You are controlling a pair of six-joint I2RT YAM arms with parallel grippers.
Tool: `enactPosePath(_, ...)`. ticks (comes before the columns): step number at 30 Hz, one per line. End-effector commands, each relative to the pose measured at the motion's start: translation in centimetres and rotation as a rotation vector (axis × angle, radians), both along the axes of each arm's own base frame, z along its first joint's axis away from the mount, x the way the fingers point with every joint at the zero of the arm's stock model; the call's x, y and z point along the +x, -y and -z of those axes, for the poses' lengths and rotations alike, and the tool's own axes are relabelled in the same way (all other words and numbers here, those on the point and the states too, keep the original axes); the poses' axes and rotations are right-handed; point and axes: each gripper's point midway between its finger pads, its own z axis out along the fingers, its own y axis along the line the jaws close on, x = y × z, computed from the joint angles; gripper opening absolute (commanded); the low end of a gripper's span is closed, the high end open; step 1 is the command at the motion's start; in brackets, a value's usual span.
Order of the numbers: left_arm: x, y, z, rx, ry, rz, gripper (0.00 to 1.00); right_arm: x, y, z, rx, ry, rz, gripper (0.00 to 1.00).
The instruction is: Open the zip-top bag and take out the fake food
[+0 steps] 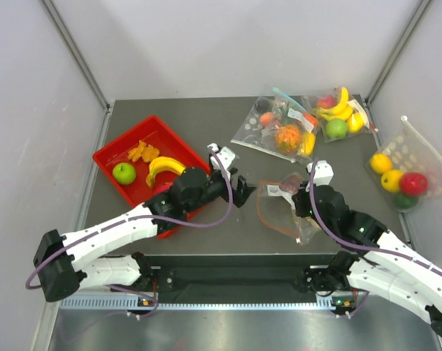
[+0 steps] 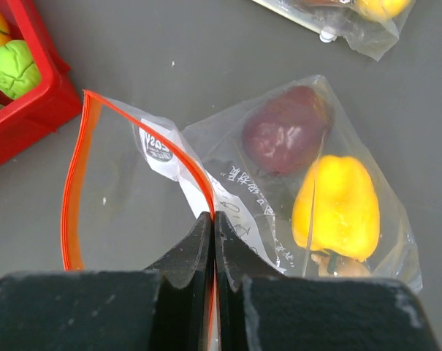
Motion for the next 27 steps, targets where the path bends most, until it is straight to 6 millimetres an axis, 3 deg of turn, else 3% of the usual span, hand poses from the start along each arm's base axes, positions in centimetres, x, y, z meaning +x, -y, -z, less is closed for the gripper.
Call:
enactPosePath(1,-3.4,3.4,-1.3,-0.094,0.010,0.129,0.84,0.7,-0.2,-2.2,0.032,0.039,0.016,0.00)
enactPosePath(4,-6.0,5.3,-1.3,-0.106,0.016,0.210,0.84,0.7,-0.1,-2.5,0.034,0.042,0.019,0.00)
enactPosePath(8,-7.9,7.8,-0.2,-0.105,0.008,0.289,0.84,0.9,-0.3,-3.4,0.039,0.054,0.013,0.00)
enactPosePath(10,-8.3,9.3,1.6,-0.075,-0.017,0.311,0.83,0.8,-0.6,-3.5,0.044,0.048,0.002,0.00)
enactPosePath(14,-8.3,11.3,4.0,-0.047,-0.039,0.325,0.82,0.7,-1.3,-3.7,0.072,0.046,-0.022,0.00)
enactPosePath(15,-8.2,11.8,5.4,-0.024,-0.053,0.325,0.82,0.6,-1.3,-3.7,0.078,0.046,-0.025,0.00)
enactPosePath(27,-5.1,13.8,12.2,0.051,-0.059,0.210,0.83,-0.4,-2.0,-4.1,0.130,0.040,-0.077,0.00)
